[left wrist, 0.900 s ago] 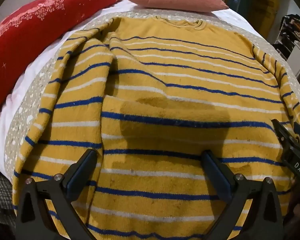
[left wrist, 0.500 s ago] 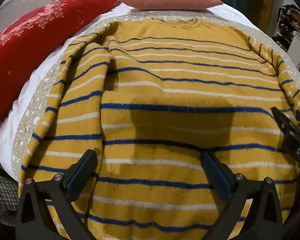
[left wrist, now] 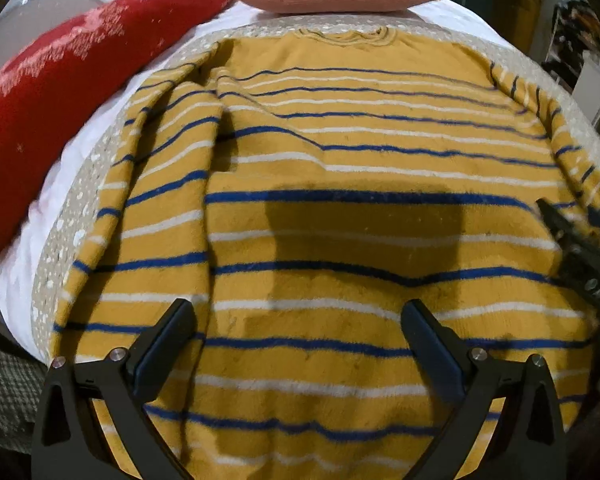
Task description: Fold small clothes
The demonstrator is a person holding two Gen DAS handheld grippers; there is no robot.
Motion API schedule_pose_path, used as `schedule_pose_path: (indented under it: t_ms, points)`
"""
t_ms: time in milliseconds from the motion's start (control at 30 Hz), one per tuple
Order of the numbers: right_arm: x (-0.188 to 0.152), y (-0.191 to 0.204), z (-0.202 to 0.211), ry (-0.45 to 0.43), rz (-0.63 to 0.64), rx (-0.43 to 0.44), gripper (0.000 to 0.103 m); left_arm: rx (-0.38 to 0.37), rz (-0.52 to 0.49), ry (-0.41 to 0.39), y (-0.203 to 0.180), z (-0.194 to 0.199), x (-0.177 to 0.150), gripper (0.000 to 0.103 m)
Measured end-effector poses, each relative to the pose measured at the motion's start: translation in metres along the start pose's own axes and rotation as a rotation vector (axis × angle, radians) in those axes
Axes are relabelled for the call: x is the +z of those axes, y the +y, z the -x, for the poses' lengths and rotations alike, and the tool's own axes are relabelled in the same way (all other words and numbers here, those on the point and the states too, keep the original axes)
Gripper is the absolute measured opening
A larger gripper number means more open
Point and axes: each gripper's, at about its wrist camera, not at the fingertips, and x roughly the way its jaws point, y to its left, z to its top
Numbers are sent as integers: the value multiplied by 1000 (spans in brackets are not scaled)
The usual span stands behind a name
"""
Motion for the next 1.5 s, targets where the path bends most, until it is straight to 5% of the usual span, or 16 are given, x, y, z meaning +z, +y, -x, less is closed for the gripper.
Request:
schedule_pose_path:
  t_ms: [133, 267, 367, 467, 500, 567, 667, 767, 867, 933, 1033, 1167, 1233, 1267, 1333, 1500]
  points:
    - [0, 1, 0, -2, -1, 1, 102, -72, 49, -99, 32, 43, -6, 96]
    - [-1, 0, 0, -4, -2, 2, 102, 4, 156, -185, 90, 69, -13, 96]
    - [-1, 0, 1, -5, -1, 1, 102, 69, 216, -131, 127, 54, -19, 96]
    - [-1, 0, 0, -5, -1, 1, 102, 56, 241, -66, 146, 33, -23, 92]
    - [-2, 0, 0, -5, -1, 1, 102, 26, 242, -45, 148, 26, -25, 85]
    - [-2, 1, 0, -5, 0, -1, 102, -42, 250, -7, 151, 16, -28, 30]
    - [-1, 0, 1, -4, 2, -1, 102, -8, 260, -25, 156, 22, -34, 13]
    - [-1, 0, 1, -5, 3, -2, 102, 122, 298, -50, 176, 30, -25, 4]
    - [-1, 0, 1, -5, 4, -3, 102, 296, 349, -60, 206, 36, -17, 4]
    - [-1, 0, 1, -6, 4, -3, 102, 323, 402, -50, 231, 39, -15, 6]
    - [-1, 0, 1, -6, 4, -3, 102, 304, 449, -82, 245, 53, -20, 10]
    - [0, -1, 1, 5, 8, 8, 103, 247, 455, -144, 233, 78, -27, 44]
    - [8, -9, 8, 45, 3, 75, 99, 209, 433, -181, 220, 92, -24, 46]
    - [11, -14, 17, 37, -23, 131, 88, 193, 418, -200, 213, 98, -21, 53]
    - [19, -41, 53, -32, -115, 276, 84, 166, 379, -245, 197, 111, -20, 65]
    - [13, -98, 98, -102, -154, 113, 91, 109, 291, -293, 155, 118, -12, 68]
